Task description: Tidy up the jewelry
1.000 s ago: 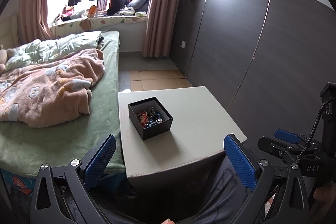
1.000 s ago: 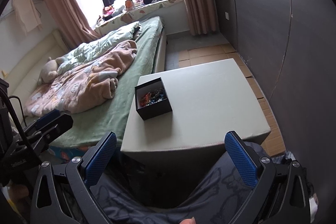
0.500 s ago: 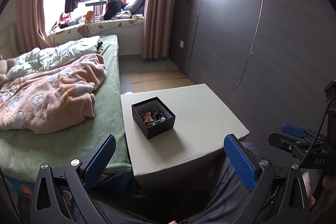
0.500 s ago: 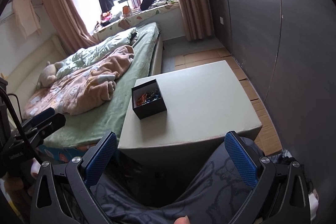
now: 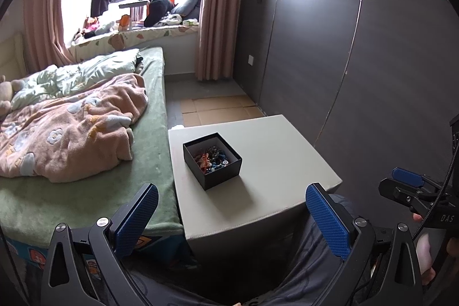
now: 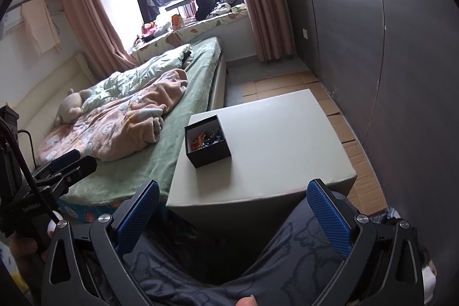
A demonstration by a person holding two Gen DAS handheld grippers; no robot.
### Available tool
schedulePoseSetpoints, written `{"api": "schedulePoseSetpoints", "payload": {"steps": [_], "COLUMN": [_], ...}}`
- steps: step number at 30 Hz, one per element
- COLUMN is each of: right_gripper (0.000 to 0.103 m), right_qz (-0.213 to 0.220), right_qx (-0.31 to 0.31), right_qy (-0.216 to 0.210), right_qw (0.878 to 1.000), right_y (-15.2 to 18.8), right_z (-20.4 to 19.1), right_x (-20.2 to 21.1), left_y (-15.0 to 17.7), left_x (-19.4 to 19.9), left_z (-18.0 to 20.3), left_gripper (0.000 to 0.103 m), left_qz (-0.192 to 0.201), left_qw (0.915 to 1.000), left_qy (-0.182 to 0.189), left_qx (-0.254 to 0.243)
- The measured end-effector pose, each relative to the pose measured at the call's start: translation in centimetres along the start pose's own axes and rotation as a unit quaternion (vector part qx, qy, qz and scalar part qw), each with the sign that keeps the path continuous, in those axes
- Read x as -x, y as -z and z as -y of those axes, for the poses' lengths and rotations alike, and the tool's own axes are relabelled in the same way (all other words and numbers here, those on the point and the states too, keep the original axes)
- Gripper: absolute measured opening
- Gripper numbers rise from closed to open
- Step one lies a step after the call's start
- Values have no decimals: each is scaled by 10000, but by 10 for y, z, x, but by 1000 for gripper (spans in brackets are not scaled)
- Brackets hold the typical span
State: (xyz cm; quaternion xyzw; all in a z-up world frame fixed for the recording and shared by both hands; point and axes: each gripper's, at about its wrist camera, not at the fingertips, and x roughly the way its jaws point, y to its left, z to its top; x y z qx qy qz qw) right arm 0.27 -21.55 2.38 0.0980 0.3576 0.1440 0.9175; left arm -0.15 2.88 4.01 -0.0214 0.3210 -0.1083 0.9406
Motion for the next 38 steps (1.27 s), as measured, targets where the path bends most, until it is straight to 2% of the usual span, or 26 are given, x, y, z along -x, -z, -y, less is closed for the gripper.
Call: {"api": "schedulePoseSetpoints", "payload": {"steps": [24, 38], "right_gripper": [103, 103], "right_qz": [-71, -216], "right_qx": [-11, 23], "right_qy": [-129, -136], "right_qw": [9999, 9997], "right_y": [0, 3], "right_z": [-3, -7], "right_x": [2, -14], "left_y": [2, 7], "left_x": [8, 3], "left_z": [2, -4], "left_gripper": [103, 103], "left_qz": [42, -12], "left_qw": [10000, 10000], "left_qy": [66, 60], "left_qx": [-4, 39]}}
